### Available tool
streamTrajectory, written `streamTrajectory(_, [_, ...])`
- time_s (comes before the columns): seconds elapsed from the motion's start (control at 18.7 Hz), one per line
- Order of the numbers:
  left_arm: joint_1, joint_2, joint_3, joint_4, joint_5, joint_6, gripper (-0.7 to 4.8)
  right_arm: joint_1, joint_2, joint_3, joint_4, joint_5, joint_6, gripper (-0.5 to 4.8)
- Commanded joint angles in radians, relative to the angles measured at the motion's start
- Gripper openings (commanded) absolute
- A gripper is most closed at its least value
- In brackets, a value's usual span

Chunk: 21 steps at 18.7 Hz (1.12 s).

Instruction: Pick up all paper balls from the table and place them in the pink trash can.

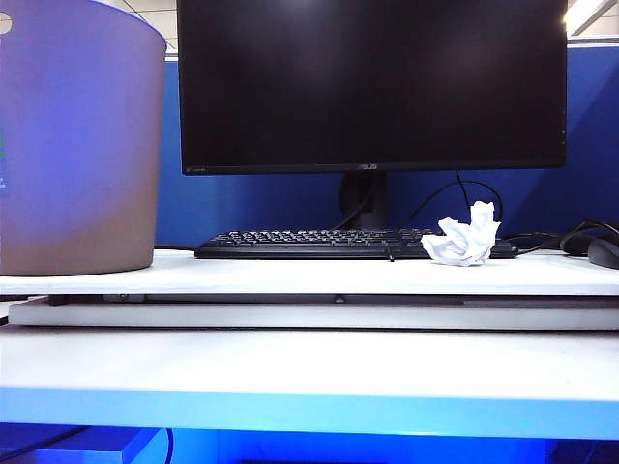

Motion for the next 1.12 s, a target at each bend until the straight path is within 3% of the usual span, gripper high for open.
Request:
streamTrajectory(0.05, [-0.002, 0.001, 0.002, 0.034, 0.032, -0.009, 3.51, 0.001, -0.002, -0.003, 0.018, -0.006, 0.003, 0.63])
streamTrajectory(0.11, [-0.002, 0.001, 0.002, 0.052, 0.095, -0.036, 3.51, 0.001, -0.002, -0.003, 0.017, -0.006, 0.003, 0.63])
streamTrajectory(0.16, [-0.002, 0.003, 0.001, 0.088, 0.223, -0.068, 3.5, 0.001, -0.002, -0.003, 0.015, -0.008, 0.003, 0.63])
streamTrajectory(0.27, [-0.019, 0.027, 0.001, 0.158, 0.528, -0.107, 3.5, 0.001, -0.002, -0.003, 0.014, -0.008, 0.003, 0.63])
streamTrajectory(0.32, [-0.063, 0.069, 0.001, 0.209, 0.748, -0.108, 3.5, 0.001, -0.002, -0.003, 0.014, -0.009, 0.007, 0.63])
streamTrajectory(0.37, [-0.097, 0.109, 0.001, 0.236, 0.853, -0.069, 3.5, 0.001, -0.002, -0.003, 0.014, -0.013, 0.007, 0.63])
streamTrajectory(0.43, [-0.146, 0.158, 0.001, 0.254, 0.893, -0.006, 3.5, 0.001, -0.002, -0.003, 0.014, -0.019, 0.007, 0.63])
streamTrajectory(0.59, [-0.249, 0.299, 0.001, 0.274, 0.867, 0.179, 3.72, 0.0, -0.002, -0.003, 0.014, -0.023, 0.007, 0.64])
streamTrajectory(0.69, [-0.29, 0.391, 0.001, 0.307, 0.896, 0.238, 4.74, -0.001, -0.002, -0.003, 0.01, -0.019, 0.006, 0.64])
streamTrajectory(1.12, [-0.329, 0.609, 0.001, 0.612, 0.875, 0.244, 4.79, -0.001, -0.002, -0.003, 0.011, -0.014, 0.002, 0.64])
